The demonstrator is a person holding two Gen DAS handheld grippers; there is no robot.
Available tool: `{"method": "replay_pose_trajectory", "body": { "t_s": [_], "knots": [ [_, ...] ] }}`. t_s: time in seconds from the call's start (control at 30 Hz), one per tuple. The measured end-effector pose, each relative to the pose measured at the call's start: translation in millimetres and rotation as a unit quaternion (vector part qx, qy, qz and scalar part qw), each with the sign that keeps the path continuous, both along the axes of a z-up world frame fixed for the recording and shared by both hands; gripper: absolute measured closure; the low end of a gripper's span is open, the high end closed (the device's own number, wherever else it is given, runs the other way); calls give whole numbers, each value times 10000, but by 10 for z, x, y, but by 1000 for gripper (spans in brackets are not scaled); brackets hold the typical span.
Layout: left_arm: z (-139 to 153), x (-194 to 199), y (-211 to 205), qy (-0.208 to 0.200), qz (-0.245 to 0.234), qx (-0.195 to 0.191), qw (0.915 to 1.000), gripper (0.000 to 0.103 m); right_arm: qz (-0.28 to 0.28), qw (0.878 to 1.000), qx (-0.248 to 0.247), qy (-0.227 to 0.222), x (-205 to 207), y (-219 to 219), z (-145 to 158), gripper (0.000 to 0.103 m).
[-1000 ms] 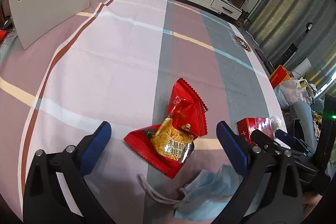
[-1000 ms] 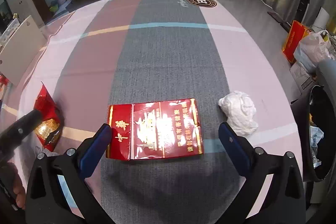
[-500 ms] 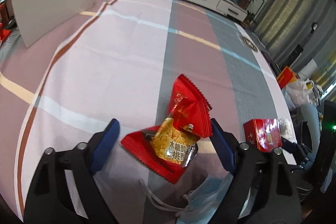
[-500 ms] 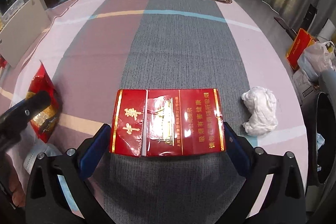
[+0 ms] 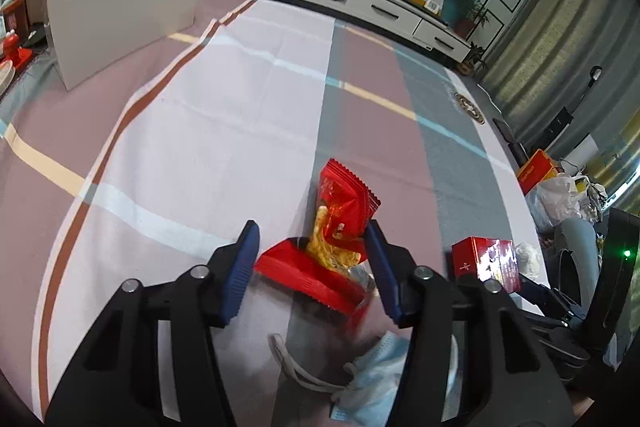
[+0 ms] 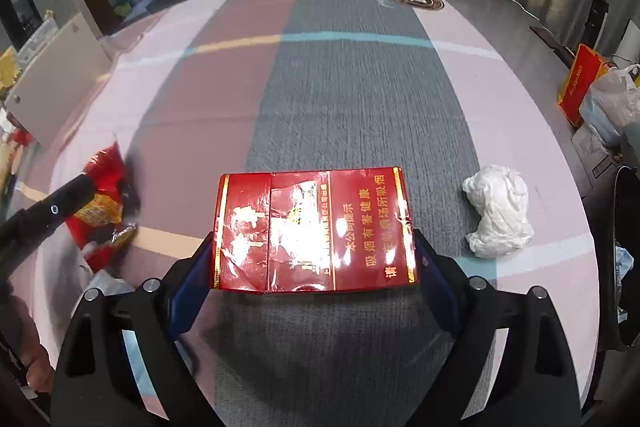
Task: Collect trash
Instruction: 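Grasp the red cigarette box with the right gripper while the left grasps the red snack bag, then lift and carry the red box and red snack bag over the black bin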
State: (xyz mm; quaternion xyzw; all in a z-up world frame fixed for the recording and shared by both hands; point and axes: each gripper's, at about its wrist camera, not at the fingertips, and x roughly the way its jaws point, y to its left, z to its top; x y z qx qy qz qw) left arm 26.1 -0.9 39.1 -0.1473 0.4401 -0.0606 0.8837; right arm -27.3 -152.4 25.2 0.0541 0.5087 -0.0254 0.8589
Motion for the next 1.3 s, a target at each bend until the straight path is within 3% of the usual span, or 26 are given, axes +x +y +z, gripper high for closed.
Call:
{"method": "replay_pose_trajectory", "body": {
  "t_s": [0.17, 0.33, 0.93, 1.3],
  "knots": [
    [24, -20, -5, -30, -34, 7, 10000, 55, -9, 9999, 100, -112, -30, -15, 65, 13],
    [95, -53, 24, -77, 0, -108, 9999, 55, -38, 9997, 157, -196, -60, -40, 125, 13],
    [767, -540, 103, -1074, -105, -345, 9936, 54, -193, 9966, 337, -728, -267, -181, 491, 13],
    [1014, -773, 37, -1434, -256, -449, 9883, 54, -201, 9933, 374, -1072, -401, -215, 739, 13]
  ]
}}
